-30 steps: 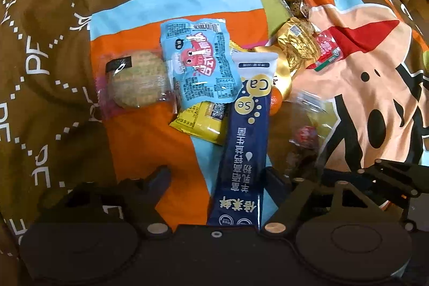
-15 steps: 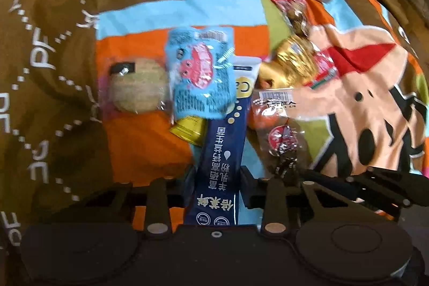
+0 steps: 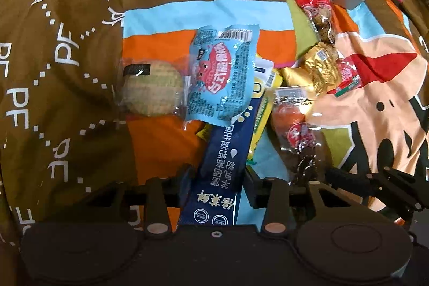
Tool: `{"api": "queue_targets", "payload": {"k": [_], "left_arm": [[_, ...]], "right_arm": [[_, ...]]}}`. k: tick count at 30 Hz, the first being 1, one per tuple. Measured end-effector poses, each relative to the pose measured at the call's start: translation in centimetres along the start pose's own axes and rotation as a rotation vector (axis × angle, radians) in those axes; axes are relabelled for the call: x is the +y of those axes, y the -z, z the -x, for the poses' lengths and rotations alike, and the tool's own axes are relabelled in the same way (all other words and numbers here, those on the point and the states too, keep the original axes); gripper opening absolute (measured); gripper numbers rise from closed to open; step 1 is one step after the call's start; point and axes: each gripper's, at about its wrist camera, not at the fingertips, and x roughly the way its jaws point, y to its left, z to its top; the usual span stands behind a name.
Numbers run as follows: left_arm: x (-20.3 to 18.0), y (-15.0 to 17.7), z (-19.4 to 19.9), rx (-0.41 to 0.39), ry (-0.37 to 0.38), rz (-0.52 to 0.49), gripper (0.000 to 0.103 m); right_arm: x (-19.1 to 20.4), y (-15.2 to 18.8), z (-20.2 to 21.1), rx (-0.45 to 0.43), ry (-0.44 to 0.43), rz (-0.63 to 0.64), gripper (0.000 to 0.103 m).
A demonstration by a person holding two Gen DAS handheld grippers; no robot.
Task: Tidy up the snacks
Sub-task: 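Grasp the blue calcium stick with the left tool while the right tool grasps the dark meat snack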
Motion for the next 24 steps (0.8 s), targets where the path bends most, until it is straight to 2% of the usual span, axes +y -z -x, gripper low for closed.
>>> {"api": "queue_targets", "payload": {"k": [5,7,9,11,13,14,17,20,24], "left_arm": [[0.1,-0.3,-0.6,0.008,0.012,-0.006,0.057],[0.0,-0.4,-0.8,0.01,0.023,-0.006,0.061],[-0.1,-0.3,-0.8,0.009,0.021,-0.009,0.061],[-0.2,-0.2,-0.8,0.006,0.015,-0.02,0.059],[-0.3,-0.1,-0.7,0.0,0.004,-0.032,0.053],[-0.3,-0.1,-0.7,-0.002,0.002,-0.039,0.047],[-0.5,0.1,-0.6,-0.008,0.0,-0.051,0.043],[-0.7,0.4,-0.6,-0.008,0.019,-0.057,0.037],[-0.9,0.6,-0.4,-0.003,0.055,-0.052,0.034]], "right_arm": [[0.9,0.4,-0.9,0.009,0.008,0.036,0.067],[1.4,0.4,-1.3,0.006,0.022,0.059,0.068],[1.8,0.4,-1.6,0.003,0.041,0.087,0.064],[2.2,0.6,-1.6,-0.001,0.054,0.109,0.062],[2.3,0.8,-1.5,-0.003,0.058,0.123,0.059],[2.4,0.8,-1.4,-0.004,0.064,0.127,0.057],[2.9,1.0,-1.3,-0.011,0.098,0.154,0.046],[3.6,1.2,-1.2,-0.017,0.129,0.205,0.046],[5.1,1.7,-1.3,-0.042,0.226,0.353,0.045]]}}
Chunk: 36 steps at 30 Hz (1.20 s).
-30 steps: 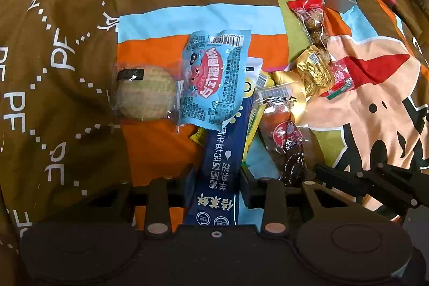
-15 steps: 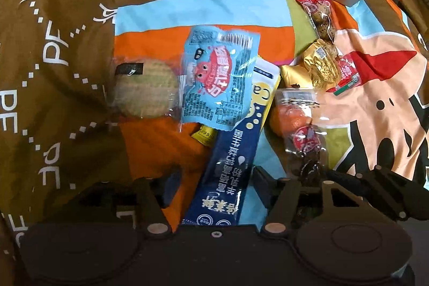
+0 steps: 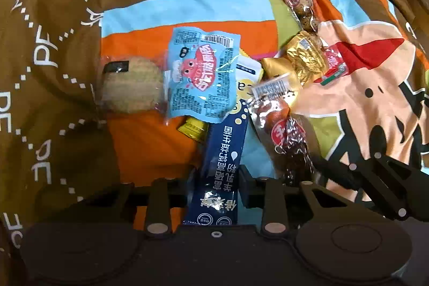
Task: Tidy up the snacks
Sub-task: 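Grasp the blue calcium stick with the left tool while the right tool grasps the dark meat snack, then carry both snacks over the grey tray and open both tools to release them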
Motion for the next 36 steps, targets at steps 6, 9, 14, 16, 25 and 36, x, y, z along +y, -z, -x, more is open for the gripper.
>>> {"api": "queue_targets", "payload": {"k": [6,9,14,16,25,36], "left_arm": [[0.1,0.0,0.1,0.009,0.057,0.029,0.032],[0.0,0.0,0.2,0.01,0.083,0.038,0.032],[0.0,0.0,0.4,0.009,0.109,0.049,0.03],[-0.1,0.0,0.5,0.009,0.118,0.045,0.03],[-0.6,0.3,1.0,0.003,0.164,0.039,0.029],[-1.2,0.4,2.5,-0.114,0.225,0.056,0.029]], "right_arm": [[2.0,0.7,-0.2,-0.048,0.223,0.263,0.044],[2.3,0.8,-0.4,-0.054,0.271,0.321,0.044],[2.4,0.8,-0.4,-0.078,0.354,0.385,0.043],[2.2,0.7,-0.5,-0.079,0.375,0.397,0.043],[1.7,0.4,-0.4,-0.102,0.433,0.395,0.043],[0.0,-0.6,1.0,-0.172,0.501,0.291,0.043]]}}
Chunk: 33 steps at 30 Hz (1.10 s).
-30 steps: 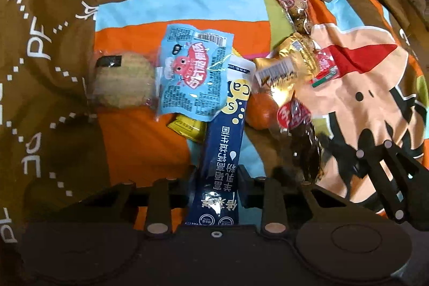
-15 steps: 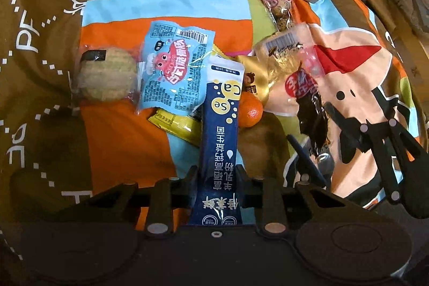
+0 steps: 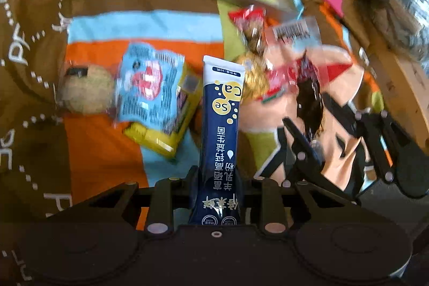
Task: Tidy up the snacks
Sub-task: 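Carry both snacks over the grey tray and open both tools to release them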
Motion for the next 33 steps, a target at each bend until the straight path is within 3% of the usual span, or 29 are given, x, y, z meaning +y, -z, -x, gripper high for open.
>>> {"api": "queue_targets", "payload": {"k": [14,22,27,33], "left_arm": [[-0.8,-2.2,3.2,-0.327,-0.118,-0.034,0.029],[-1.6,-6.9,3.0,-0.561,-0.131,-0.04,0.03],[-1.2,-10.3,3.1,-0.653,-0.113,-0.021,0.03],[0.3,-14.6,2.6,-0.748,-0.115,0.014,0.031]], "right_arm": [[-2.1,-1.0,-0.5,-0.085,0.01,-0.097,0.044],[-5.7,-2.7,-4.0,-0.167,0.071,-0.162,0.044],[-8.1,-4.5,-6.7,-0.233,0.116,-0.216,0.044],[-10.3,-6.4,-11.1,-0.243,0.104,-0.33,0.045]]}}
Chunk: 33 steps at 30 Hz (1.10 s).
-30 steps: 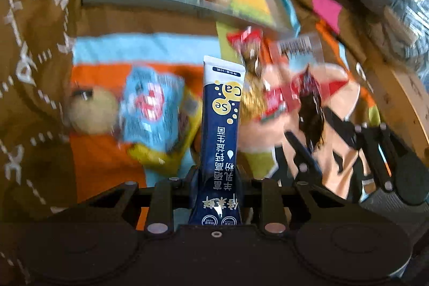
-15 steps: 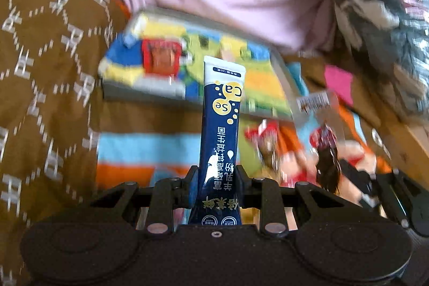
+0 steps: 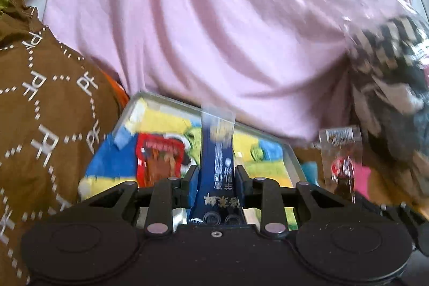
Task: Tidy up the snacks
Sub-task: 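Carry both snacks over the grey tray and open both tools to release them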
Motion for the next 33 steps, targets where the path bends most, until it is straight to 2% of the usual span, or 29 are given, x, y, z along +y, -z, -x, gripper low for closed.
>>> {"api": "queue_targets", "payload": {"k": [4,10,14,20,23,25,33], "left_arm": [[1.0,-0.8,-2.1,-0.021,-0.005,0.026,0.027],[2.8,0.8,-5.2,0.061,-0.049,0.062,0.027],[3.6,1.2,-5.6,0.072,-0.061,0.095,0.027],[3.3,1.3,-5.3,0.078,-0.069,0.088,0.033],[3.1,1.2,-5.3,0.079,-0.073,0.085,0.041],[3.0,1.2,-5.1,0.07,-0.074,0.083,0.048],[2.2,0.9,-2.8,0.002,-0.084,0.063,0.085]], "right_arm": [[0.2,-0.2,-3.1,0.024,-0.019,-0.043,0.045],[1.0,0.6,-7.3,0.143,-0.084,-0.108,0.045],[1.0,1.5,-8.3,0.196,-0.109,-0.154,0.045],[0.7,1.7,-8.3,0.213,-0.129,-0.175,0.047],[0.5,1.7,-8.1,0.209,-0.13,-0.18,0.058],[0.2,1.7,-7.9,0.208,-0.131,-0.193,0.061],[-1.6,0.6,-5.5,0.162,-0.12,-0.27,0.088]]}}
